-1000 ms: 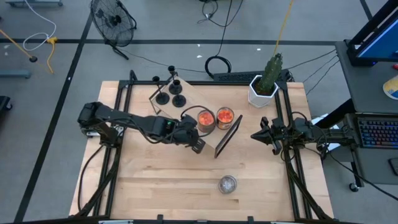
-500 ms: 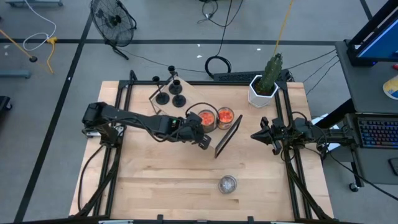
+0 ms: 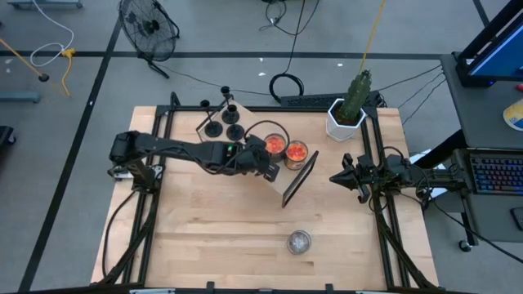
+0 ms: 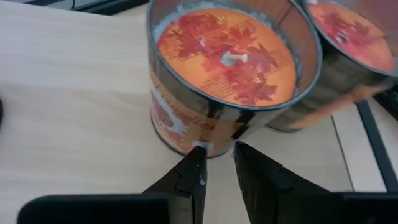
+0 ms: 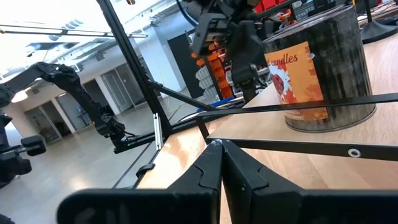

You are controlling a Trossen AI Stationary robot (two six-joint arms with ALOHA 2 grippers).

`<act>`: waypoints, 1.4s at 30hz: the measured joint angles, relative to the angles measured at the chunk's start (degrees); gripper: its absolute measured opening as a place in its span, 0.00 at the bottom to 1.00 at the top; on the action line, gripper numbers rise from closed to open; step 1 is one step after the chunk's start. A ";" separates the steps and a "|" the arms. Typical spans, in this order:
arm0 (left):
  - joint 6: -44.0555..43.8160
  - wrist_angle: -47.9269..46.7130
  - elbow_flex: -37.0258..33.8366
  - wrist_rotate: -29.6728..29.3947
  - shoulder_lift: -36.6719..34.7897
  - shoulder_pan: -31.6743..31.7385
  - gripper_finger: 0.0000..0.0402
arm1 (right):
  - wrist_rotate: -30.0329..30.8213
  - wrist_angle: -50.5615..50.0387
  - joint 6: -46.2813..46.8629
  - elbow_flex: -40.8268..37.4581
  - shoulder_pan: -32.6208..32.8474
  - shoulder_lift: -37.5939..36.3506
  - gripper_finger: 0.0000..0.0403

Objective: Pick & Place candle stick holders
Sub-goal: Adjust the right orange black candle tin to align with the others, then put the right brown black candle tin on the shelf

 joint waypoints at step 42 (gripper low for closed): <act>-16.42 16.22 -25.24 -6.08 -10.49 -24.56 0.22 | -4.57 -2.00 7.37 20.35 13.58 27.34 0.00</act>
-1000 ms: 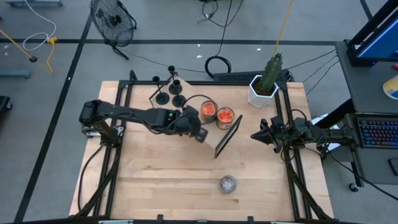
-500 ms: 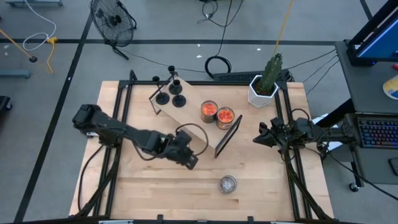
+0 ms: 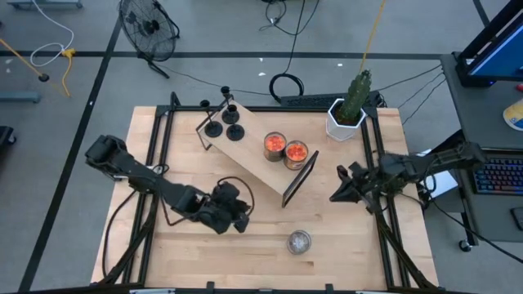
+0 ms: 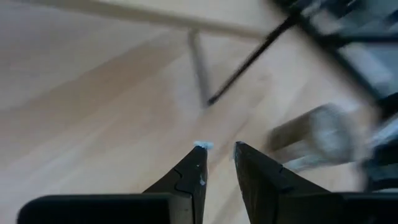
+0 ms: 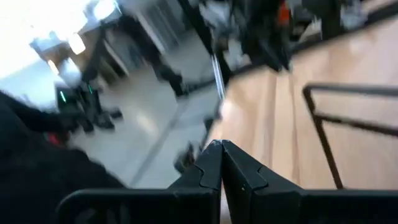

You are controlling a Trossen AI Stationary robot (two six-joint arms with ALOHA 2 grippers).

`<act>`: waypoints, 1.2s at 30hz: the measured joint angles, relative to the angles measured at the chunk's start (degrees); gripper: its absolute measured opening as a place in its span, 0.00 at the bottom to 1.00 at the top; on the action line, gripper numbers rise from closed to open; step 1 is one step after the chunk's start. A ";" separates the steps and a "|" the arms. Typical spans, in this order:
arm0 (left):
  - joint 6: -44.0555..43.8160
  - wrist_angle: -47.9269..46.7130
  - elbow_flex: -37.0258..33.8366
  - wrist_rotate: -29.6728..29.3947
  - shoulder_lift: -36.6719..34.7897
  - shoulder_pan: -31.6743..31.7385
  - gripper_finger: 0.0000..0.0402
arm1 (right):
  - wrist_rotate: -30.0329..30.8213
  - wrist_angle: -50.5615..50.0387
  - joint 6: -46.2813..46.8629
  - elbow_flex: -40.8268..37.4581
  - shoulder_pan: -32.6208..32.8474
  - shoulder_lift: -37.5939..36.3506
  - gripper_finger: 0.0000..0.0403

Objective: Pick & Place candle stick holders
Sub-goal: Put the right brown black candle tin on the shelf

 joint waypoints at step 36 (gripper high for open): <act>33.90 19.01 -38.60 13.33 -45.34 6.92 0.22 | 16.43 -43.73 4.65 46.09 15.44 47.24 0.00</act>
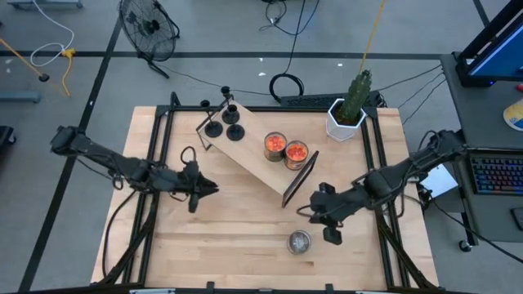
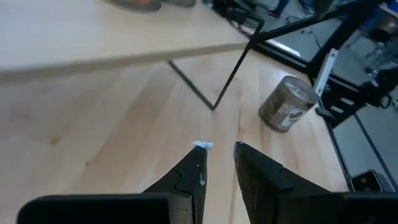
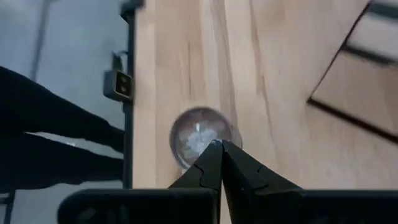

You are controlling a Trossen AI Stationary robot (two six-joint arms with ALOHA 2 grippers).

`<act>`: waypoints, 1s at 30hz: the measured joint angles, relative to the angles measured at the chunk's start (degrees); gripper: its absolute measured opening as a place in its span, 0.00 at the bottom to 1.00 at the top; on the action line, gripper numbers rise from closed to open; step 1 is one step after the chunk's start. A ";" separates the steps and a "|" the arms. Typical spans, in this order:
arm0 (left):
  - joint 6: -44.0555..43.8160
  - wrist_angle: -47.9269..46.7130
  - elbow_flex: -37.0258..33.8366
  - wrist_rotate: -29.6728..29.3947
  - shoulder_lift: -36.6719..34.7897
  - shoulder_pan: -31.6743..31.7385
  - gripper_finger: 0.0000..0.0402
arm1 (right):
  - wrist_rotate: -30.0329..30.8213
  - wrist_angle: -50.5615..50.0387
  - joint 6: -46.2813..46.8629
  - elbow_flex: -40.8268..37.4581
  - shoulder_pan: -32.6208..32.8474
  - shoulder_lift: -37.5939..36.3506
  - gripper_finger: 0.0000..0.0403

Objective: Pick & Place candle stick holders
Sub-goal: Put the right brown black candle tin on the shelf

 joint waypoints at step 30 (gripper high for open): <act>1.90 4.34 -15.78 6.41 -26.84 1.23 0.22 | -6.09 -10.90 13.55 6.08 -1.46 7.52 0.20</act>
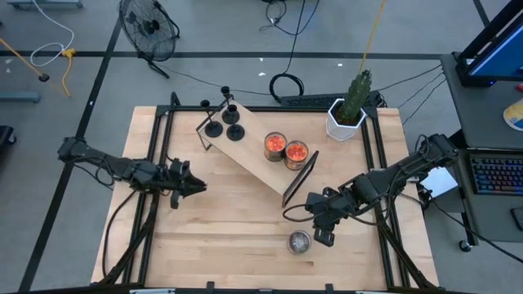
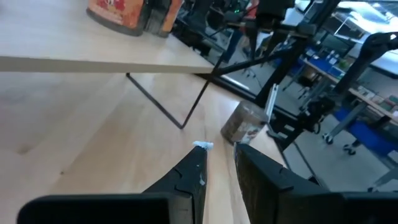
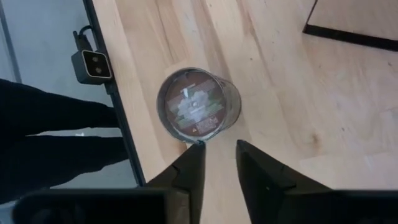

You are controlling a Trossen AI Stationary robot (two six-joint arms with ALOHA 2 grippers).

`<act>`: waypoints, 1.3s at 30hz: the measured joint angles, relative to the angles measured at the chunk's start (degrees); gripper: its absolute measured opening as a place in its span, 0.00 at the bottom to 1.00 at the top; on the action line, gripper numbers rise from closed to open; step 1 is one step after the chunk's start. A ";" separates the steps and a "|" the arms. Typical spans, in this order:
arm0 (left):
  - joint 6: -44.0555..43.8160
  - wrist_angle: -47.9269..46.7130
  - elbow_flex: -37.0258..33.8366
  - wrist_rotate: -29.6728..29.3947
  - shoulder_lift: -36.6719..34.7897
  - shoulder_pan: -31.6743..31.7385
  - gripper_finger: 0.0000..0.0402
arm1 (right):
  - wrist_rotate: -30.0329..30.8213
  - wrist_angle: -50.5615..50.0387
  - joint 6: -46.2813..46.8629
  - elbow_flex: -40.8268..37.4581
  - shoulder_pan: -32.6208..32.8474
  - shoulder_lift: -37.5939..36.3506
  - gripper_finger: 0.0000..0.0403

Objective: Pick & Place candle stick holders
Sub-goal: Put the right brown black candle tin on the shelf

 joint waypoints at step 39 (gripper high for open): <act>1.40 -4.75 -0.96 -2.86 -2.52 -2.84 0.22 | -2.91 14.53 5.59 -10.67 -1.91 5.92 0.44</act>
